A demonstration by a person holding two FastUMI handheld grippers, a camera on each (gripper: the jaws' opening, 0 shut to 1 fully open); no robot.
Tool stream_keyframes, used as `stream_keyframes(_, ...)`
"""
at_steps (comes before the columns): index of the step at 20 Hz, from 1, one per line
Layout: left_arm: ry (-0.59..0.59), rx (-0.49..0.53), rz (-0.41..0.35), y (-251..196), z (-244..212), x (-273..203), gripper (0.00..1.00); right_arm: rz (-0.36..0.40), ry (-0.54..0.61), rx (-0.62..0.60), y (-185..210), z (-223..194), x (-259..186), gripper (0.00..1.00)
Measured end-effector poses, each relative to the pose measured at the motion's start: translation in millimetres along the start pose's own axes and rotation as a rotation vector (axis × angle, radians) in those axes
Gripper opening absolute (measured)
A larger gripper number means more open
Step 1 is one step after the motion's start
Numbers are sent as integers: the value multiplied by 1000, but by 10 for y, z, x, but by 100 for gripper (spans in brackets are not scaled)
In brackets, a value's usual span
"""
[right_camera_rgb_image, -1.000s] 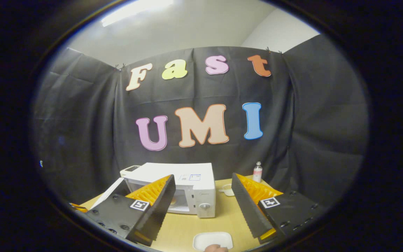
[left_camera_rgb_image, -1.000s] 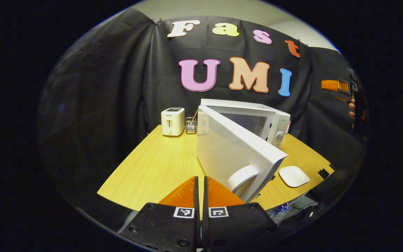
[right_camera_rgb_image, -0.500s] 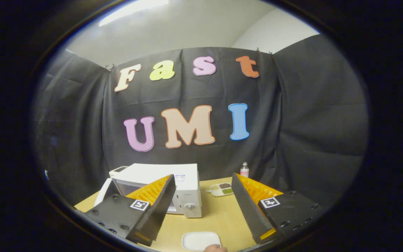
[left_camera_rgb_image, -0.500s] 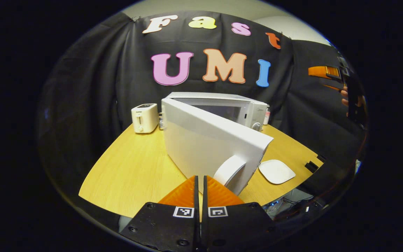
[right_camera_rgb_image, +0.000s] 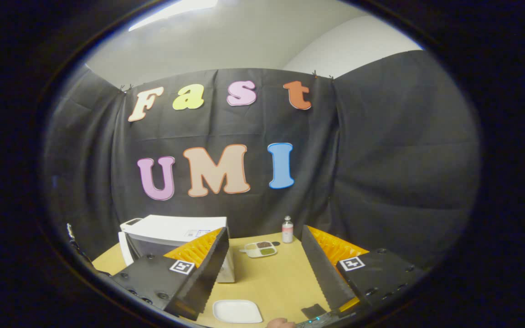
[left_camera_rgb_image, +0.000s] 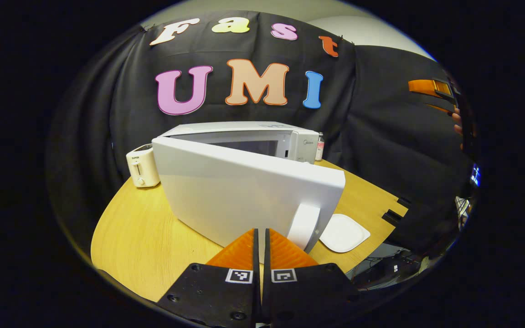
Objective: Open the microwave oven with the left hand, put the food in, and close the microwave oven.
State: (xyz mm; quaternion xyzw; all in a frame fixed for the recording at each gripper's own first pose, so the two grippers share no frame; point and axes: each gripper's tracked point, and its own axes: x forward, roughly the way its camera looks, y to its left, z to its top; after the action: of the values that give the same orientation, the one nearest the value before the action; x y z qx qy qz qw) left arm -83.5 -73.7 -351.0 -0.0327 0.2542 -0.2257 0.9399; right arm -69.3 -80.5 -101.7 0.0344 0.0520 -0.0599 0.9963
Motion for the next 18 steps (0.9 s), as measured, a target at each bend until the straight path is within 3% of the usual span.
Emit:
stream_keyframes(1,2,-1,-8,-12,25,91,0,-23,-2,4,-92,15,-34,99)
stream_keyframes(6,3,2,-30,-94,125,456,1,-63,7,16,-234,3,-92,98)
stream_keyframes(7,5,4,-31,-109,139,515,0,-63,12,18,-231,-6,-94,92)
stream_keyframes(18,-28,-10,10,-110,509,1375,0,-67,41,-21,-384,-9,114,92)
